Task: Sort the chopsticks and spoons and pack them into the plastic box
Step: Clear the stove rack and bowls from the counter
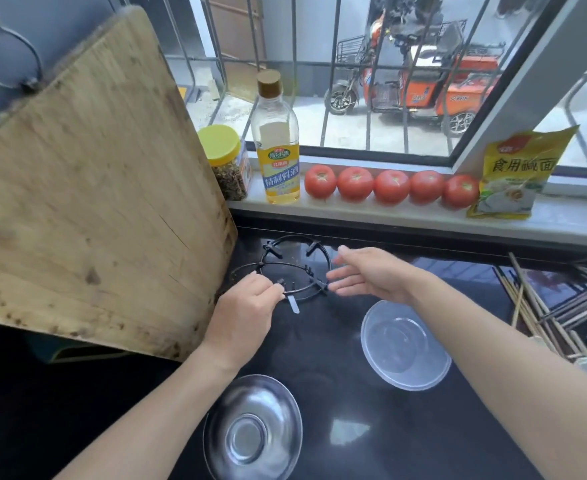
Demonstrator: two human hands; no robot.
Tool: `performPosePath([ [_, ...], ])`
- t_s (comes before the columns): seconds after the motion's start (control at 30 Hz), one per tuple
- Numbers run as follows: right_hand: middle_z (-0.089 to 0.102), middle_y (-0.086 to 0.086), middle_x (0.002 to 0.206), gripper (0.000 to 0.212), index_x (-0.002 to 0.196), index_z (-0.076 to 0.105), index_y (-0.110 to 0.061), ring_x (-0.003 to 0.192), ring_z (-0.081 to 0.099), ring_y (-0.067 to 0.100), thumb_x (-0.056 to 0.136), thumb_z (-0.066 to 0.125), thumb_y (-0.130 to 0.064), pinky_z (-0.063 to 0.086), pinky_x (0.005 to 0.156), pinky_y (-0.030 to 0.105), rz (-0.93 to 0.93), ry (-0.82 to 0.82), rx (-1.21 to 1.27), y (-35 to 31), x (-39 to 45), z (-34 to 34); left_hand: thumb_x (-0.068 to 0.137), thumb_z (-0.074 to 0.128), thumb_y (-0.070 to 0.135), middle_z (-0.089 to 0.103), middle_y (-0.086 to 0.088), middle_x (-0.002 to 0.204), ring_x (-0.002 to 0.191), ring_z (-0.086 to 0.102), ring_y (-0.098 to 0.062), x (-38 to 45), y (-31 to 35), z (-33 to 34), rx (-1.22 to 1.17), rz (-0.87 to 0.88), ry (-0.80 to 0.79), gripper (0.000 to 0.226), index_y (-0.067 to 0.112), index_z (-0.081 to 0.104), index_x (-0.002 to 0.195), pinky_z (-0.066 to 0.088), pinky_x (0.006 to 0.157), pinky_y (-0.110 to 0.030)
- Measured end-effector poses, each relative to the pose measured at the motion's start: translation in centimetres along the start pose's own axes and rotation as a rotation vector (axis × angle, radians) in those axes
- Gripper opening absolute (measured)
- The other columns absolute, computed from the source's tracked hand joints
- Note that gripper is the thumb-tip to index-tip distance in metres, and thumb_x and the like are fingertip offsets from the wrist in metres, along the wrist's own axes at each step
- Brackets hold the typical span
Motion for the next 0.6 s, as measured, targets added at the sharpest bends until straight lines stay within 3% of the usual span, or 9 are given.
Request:
performPosePath([
  [0.07,0.062,0.018,0.129,0.046,0.137,0.048,-0.005,0.101,0.074,0.03,0.106,0.047,-0.04,0.061,0.08,0.033,0.028,-0.014,-0.021,0.1,0.1,2.0,0.103,0.055,0.015,0.057,-0.001,0.073,0.073,0.056,-0.024,0.2,0.6,0.4,0.025,0.084,-0.008,0.027,0.012,0.066,0.078,0.056,0.086,-0.04],
  [0.13,0.061,0.014,0.127,0.045,0.138,0.051,-0.003,0.098,0.074,0.025,0.102,0.058,-0.03,0.061,0.085,0.032,0.03,0.02,-0.057,0.7,0.9,3.3,0.102,0.055,0.015,0.057,-0.001,0.071,0.071,0.056,-0.024,0.0,0.5,0.5,0.08,0.144,-0.034,0.029,0.014,0.066,0.076,0.053,0.091,-0.036],
  [0.2,0.063,0.016,0.124,0.048,0.137,0.051,0.004,0.094,0.074,0.024,0.096,0.068,-0.016,0.061,0.084,0.031,0.059,0.08,0.015,1.6,2.0,4.1,0.101,0.057,0.014,0.056,0.0,0.07,0.069,0.056,-0.024,-0.6,0.0,0.4,0.112,0.165,-0.062,0.027,0.016,0.065,0.075,0.053,0.091,-0.037],
  [0.3,0.065,0.018,0.108,0.042,0.131,0.053,0.009,0.084,0.07,0.023,0.091,0.067,0.007,0.061,0.074,0.028,0.083,0.117,0.123,3.0,2.5,4.7,0.1,0.058,0.013,0.054,0.001,0.07,0.068,0.056,-0.024,-1.5,-0.7,0.4,0.104,0.194,-0.101,0.026,0.017,0.064,0.075,0.054,0.092,-0.037],
  [0.37,0.066,0.014,0.097,0.041,0.129,0.056,0.004,0.081,0.068,0.021,0.09,0.063,0.012,0.061,0.074,0.03,0.076,0.085,0.064,3.3,2.6,5.0,0.098,0.063,0.016,0.054,0.002,0.069,0.065,0.056,-0.023,-2.2,-1.4,0.4,0.097,0.178,-0.154,0.024,0.018,0.064,0.074,0.054,0.081,-0.033],
  [0.4,0.068,0.012,0.094,0.041,0.128,0.059,0.001,0.081,0.067,0.021,0.088,0.063,0.011,0.062,0.077,0.032,0.064,0.093,-0.031,3.2,2.7,5.0,0.093,0.069,0.016,0.055,0.003,0.068,0.064,0.056,-0.022,-2.6,-1.8,0.6,0.086,0.155,-0.199,0.021,0.02,0.065,0.073,0.053,0.071,-0.032],
  [0.47,0.072,0.012,0.103,0.032,0.122,0.066,-0.007,0.093,0.068,0.025,0.09,0.063,-0.003,0.059,0.088,0.038,0.02,0.281,-0.389,2.8,3.6,3.8,0.082,0.083,0.015,0.057,0.006,0.067,0.062,0.058,-0.021,-3.6,-2.8,1.2,0.051,0.086,-0.318,0.019,0.021,0.067,0.073,0.047,0.058,-0.03],
  [0.53,0.066,0.014,0.123,0.03,0.124,0.061,-0.009,0.113,0.062,0.035,0.097,0.058,-0.021,0.051,0.094,0.039,0.024,0.545,-0.727,2.3,4.3,2.4,0.075,0.088,0.013,0.061,0.007,0.068,0.062,0.062,-0.02,-4.7,-3.7,1.9,0.009,0.031,-0.407,0.019,0.022,0.072,0.076,0.049,0.059,-0.028],
  [0.6,0.06,0.017,0.129,0.04,0.132,0.05,-0.006,0.114,0.061,0.039,0.101,0.052,-0.031,0.05,0.091,0.04,0.101,0.618,-0.824,2.0,5.0,1.9,0.076,0.084,0.009,0.065,0.005,0.071,0.066,0.066,-0.022,-5.5,-4.2,2.4,-0.04,-0.026,-0.46,0.018,0.021,0.076,0.087,0.056,0.063,-0.029],
])
Point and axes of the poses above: each hand's wrist, its own x-axis towards the middle knuckle, its own z-axis out of the palm, y = z × x, the point moved 1 cm from there along x, towards the middle knuckle
